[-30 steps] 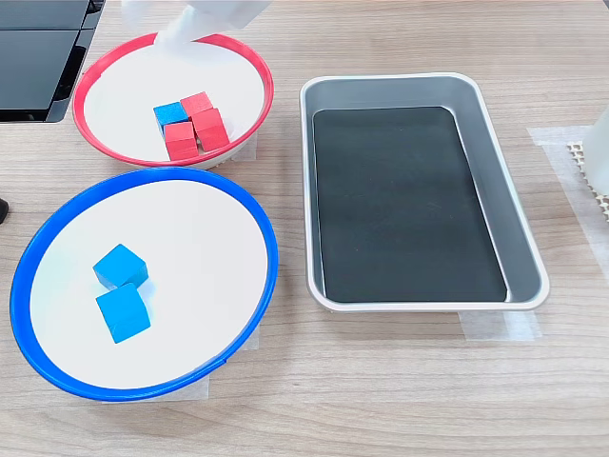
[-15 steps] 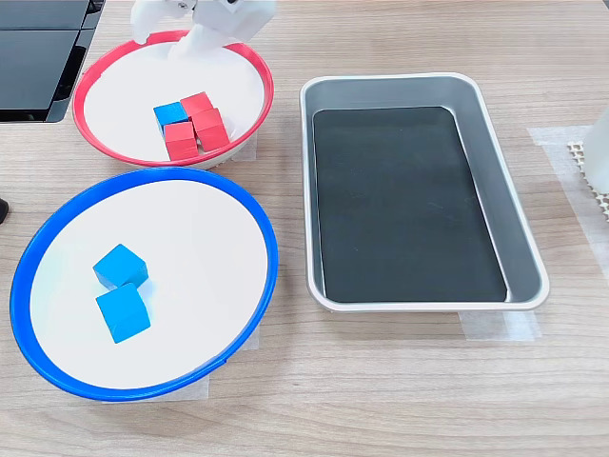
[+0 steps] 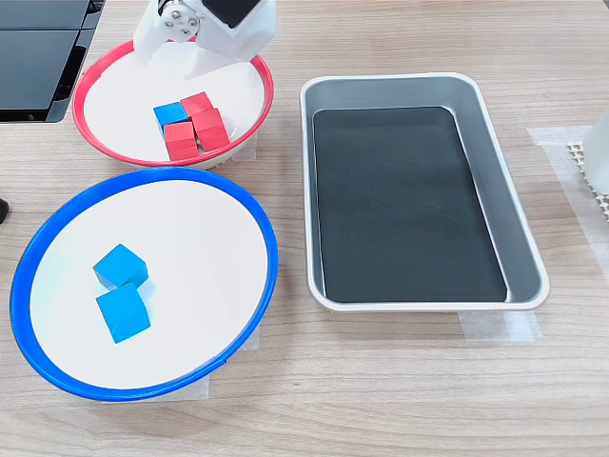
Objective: Relocate any blue block in the red dish to the blue dish, correcting any misplacements.
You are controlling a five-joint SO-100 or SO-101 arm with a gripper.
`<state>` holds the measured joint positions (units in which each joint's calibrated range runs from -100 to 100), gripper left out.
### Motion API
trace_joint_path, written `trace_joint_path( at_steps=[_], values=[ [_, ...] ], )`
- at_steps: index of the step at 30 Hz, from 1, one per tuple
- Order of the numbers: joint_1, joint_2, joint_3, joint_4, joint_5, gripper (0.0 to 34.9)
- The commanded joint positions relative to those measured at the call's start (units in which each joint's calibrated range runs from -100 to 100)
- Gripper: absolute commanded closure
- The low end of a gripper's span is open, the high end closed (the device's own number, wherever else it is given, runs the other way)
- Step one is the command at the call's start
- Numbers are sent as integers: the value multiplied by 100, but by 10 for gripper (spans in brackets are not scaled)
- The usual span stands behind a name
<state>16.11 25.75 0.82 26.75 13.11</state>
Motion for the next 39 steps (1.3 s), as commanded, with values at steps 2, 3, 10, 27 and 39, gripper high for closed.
trace_joint_path(
  at_steps=[2,3,10,27,39],
  values=[
    [-81,-3,-32,-71,15,255],
    [-109,5,-32,-71,15,255],
    [-175,-20,50,11,20,250],
    [-260,-37,169,119,49,236],
    [-514,-174,351,259,63,225]
  ],
)
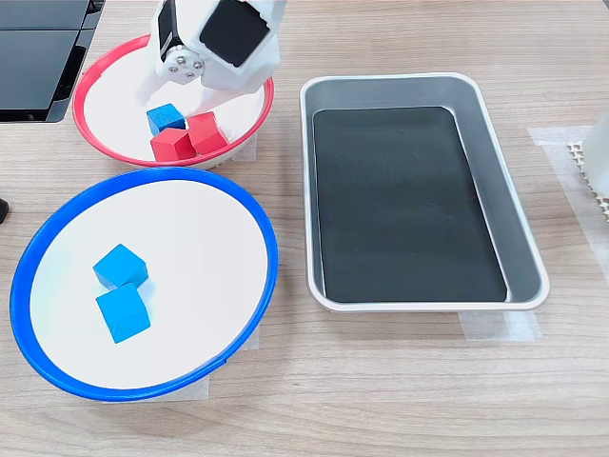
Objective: Relocate any blue block in the red dish to the blue dish, correcting any misplacements.
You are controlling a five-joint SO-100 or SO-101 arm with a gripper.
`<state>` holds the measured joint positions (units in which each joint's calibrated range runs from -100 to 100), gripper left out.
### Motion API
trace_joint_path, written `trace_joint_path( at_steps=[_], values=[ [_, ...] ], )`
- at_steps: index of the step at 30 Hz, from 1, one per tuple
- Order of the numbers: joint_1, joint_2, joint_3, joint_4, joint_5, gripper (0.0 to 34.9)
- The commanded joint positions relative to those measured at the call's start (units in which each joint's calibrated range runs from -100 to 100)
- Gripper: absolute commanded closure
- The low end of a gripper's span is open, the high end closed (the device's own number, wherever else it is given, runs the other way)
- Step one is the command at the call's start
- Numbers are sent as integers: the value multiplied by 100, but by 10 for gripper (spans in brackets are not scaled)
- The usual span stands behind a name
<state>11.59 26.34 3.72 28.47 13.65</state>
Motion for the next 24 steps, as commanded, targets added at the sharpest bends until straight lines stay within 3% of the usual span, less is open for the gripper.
trace_joint_path(
  at_steps=[1,18,24],
  values=[
    [-63,-242,88,96,10,222],
    [-91,-250,124,88,44,212],
    [-91,-259,133,38,44,258]
  ],
)
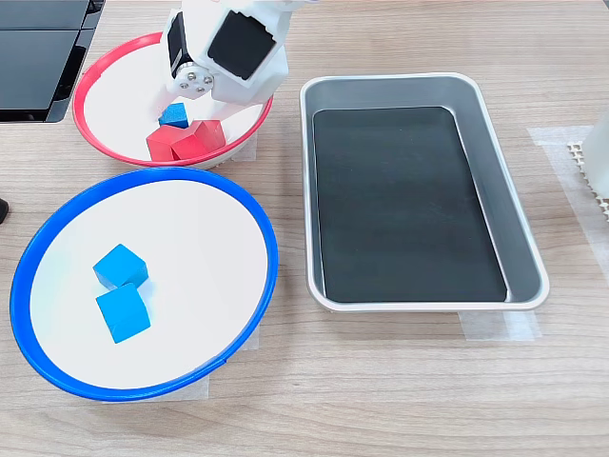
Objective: Relocate any blue block in the red dish to the blue dish, correcting any misplacements.
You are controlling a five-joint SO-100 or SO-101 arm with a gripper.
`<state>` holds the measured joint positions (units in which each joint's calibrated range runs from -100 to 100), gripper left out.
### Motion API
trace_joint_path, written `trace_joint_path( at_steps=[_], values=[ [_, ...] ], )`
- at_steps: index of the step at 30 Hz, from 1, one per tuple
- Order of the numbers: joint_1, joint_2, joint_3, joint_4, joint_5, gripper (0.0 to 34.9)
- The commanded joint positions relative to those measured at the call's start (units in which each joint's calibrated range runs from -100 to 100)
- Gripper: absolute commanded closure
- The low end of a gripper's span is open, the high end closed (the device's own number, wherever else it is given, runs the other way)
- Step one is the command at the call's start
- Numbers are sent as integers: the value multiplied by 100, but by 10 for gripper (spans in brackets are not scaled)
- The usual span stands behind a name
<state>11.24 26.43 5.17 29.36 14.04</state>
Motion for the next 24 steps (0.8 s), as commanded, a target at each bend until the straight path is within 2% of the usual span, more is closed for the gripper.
trace_joint_path(
  at_steps=[1,9,13,20,24],
  values=[
    [-65,-276,-12,-52,-5,273],
    [-27,-344,52,-192,-68,329],
    [1,-404,61,-233,-73,343],
    [10,-890,106,-43,-117,346],
    [-56,-1555,179,328,-132,346]
  ],
)
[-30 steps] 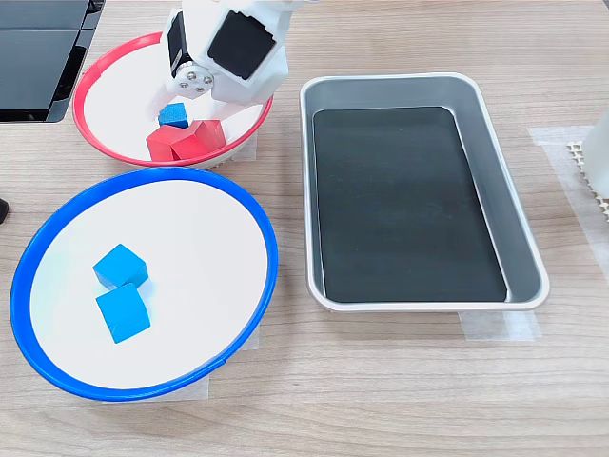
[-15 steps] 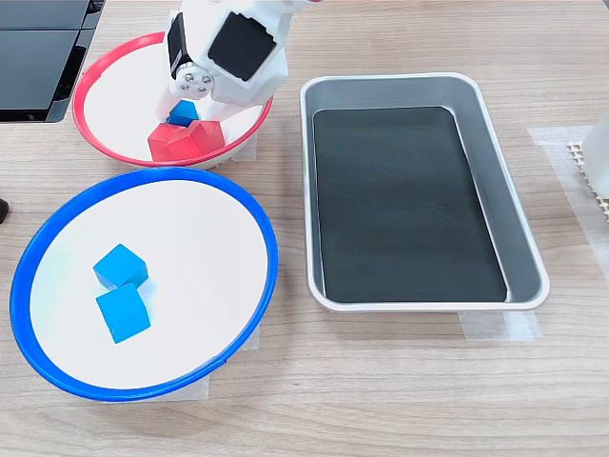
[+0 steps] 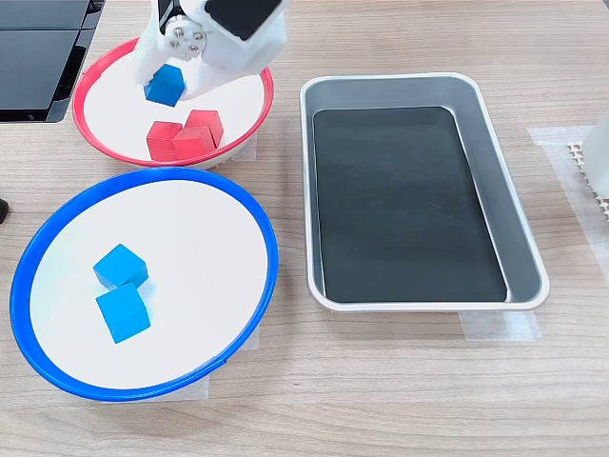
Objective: Relocate any blue block in the red dish to the blue dish, correcting any misplacements.
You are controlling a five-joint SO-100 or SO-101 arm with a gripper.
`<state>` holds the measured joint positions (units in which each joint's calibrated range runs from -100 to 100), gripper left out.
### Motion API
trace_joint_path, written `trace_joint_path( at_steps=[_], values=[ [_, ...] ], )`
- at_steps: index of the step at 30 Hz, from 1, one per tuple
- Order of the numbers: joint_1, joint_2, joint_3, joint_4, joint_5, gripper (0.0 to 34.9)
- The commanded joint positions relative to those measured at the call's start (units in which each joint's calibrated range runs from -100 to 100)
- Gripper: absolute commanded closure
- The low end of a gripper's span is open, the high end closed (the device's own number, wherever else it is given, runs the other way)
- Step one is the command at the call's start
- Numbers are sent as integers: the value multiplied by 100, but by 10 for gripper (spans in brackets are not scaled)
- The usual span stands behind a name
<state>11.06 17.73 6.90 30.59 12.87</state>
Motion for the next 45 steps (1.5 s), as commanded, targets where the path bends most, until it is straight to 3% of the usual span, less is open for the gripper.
trace_joint_path(
  at_steps=[1,6,14,19,45],
  values=[
    [-85,-865,61,305,-24,346],
    [-414,-1564,171,751,-122,346],
    [-1553,-2212,316,1568,-469,346],
    [-1939,-2264,680,1758,-557,346],
    [-2080,-515,-112,1262,-718,346]
  ],
)
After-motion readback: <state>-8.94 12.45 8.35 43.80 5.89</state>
